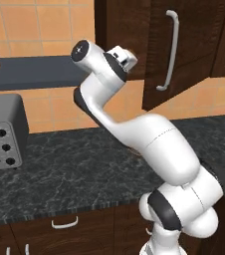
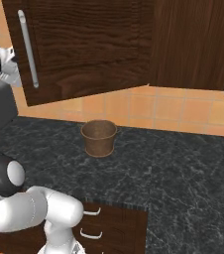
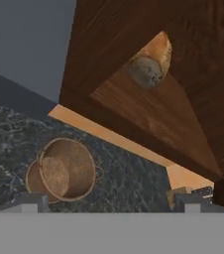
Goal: Open the cabinet, pick up the bread from the cabinet and place it in the basket. Then move the basket to the dining counter.
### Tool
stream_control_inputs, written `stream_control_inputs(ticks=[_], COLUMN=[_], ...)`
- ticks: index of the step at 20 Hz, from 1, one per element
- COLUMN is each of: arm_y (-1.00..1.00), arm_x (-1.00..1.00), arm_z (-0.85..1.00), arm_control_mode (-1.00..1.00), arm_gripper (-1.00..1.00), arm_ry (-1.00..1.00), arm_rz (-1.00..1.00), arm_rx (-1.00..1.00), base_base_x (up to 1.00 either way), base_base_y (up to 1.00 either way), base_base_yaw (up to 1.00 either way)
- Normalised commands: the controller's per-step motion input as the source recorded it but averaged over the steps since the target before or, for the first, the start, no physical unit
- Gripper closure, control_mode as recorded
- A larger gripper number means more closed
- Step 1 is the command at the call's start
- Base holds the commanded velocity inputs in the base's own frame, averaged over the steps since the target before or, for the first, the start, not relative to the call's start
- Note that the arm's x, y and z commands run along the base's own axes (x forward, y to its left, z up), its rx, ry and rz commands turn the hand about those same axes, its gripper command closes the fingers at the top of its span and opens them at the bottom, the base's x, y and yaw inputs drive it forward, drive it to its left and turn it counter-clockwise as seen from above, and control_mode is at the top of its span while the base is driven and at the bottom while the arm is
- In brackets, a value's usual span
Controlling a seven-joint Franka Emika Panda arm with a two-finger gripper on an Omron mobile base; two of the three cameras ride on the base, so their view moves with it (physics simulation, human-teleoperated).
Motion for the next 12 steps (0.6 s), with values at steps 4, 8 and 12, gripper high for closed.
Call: stream_control_inputs(ticks=[4,8,12], arm_y=[-0.81,-0.94,-0.99], arm_x=[-0.48,-0.61,-0.71], arm_z=[0.11,0.10,0.00], arm_control_mode=[-1.00,-1.00,-1.00], arm_gripper=[-1.00,-1.00,-1.00], arm_ry=[-0.10,-0.15,-0.11], arm_rz=[-0.01,-0.12,-0.27], arm_rx=[0.00,-0.02,-0.08], base_base_x=[0.00,0.00,0.00], base_base_y=[0.00,0.00,0.00], base_base_yaw=[0.00,0.00,0.00])
